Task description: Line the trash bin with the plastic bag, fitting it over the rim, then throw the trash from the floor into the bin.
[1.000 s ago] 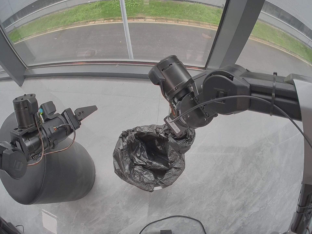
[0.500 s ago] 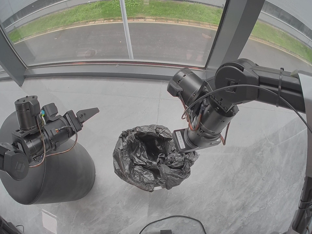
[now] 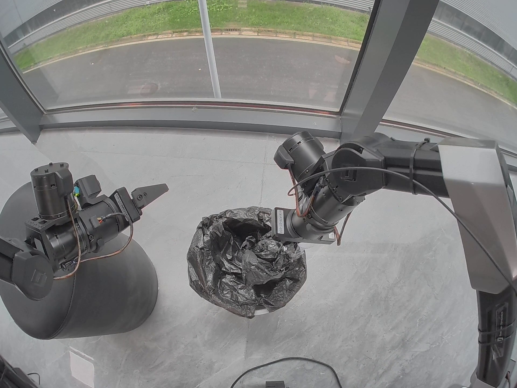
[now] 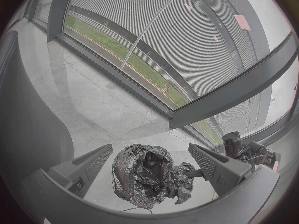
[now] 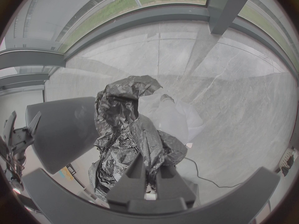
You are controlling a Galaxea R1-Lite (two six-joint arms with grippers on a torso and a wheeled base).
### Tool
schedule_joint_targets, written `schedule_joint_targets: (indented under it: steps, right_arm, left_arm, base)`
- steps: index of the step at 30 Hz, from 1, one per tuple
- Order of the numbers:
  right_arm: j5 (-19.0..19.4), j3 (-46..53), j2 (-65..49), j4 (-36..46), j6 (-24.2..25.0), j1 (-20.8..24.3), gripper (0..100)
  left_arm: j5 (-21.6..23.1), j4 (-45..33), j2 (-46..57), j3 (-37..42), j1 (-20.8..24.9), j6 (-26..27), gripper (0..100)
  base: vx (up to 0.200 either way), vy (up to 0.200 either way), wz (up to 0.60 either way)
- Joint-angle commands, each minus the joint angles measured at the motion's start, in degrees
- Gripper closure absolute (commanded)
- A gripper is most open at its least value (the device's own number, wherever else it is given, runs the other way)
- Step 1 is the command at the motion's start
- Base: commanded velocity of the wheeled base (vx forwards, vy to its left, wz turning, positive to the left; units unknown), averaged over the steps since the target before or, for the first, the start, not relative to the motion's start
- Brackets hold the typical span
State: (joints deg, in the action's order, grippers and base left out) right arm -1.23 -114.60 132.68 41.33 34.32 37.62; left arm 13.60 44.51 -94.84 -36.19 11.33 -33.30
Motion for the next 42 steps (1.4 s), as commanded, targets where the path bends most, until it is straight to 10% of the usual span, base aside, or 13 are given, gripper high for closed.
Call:
schedule_joint_targets:
  steps: [1, 32, 33, 42]
  right_arm:
    - [-0.79, 0.01, 3.46, -2.39, 0.14, 0.35, 100]
    - [-3.34, 0.01, 4.25, -5.91, -1.62, 6.06, 100]
    - [-3.25, 0.01, 4.25, -5.99, -1.62, 6.06, 0]
    - [-5.36, 0.01, 4.69, -10.48, -1.88, 6.68, 0]
  left_arm:
    - [0.02, 0.05, -0.87, 0.07, 0.19, 0.08, 0]
    - [0.02, 0.14, -1.31, 0.33, 0.63, 0.08, 0]
    - [0.02, 0.14, -1.31, 0.33, 0.63, 0.08, 0]
    - [0.02, 0.14, -1.49, 0.33, 0.72, 0.08, 0]
  base:
    - [0.0, 0.0, 0.0]
    - [0.0, 0.0, 0.0]
    - [0.0, 0.0, 0.0]
    - [0.0, 0.0, 0.0]
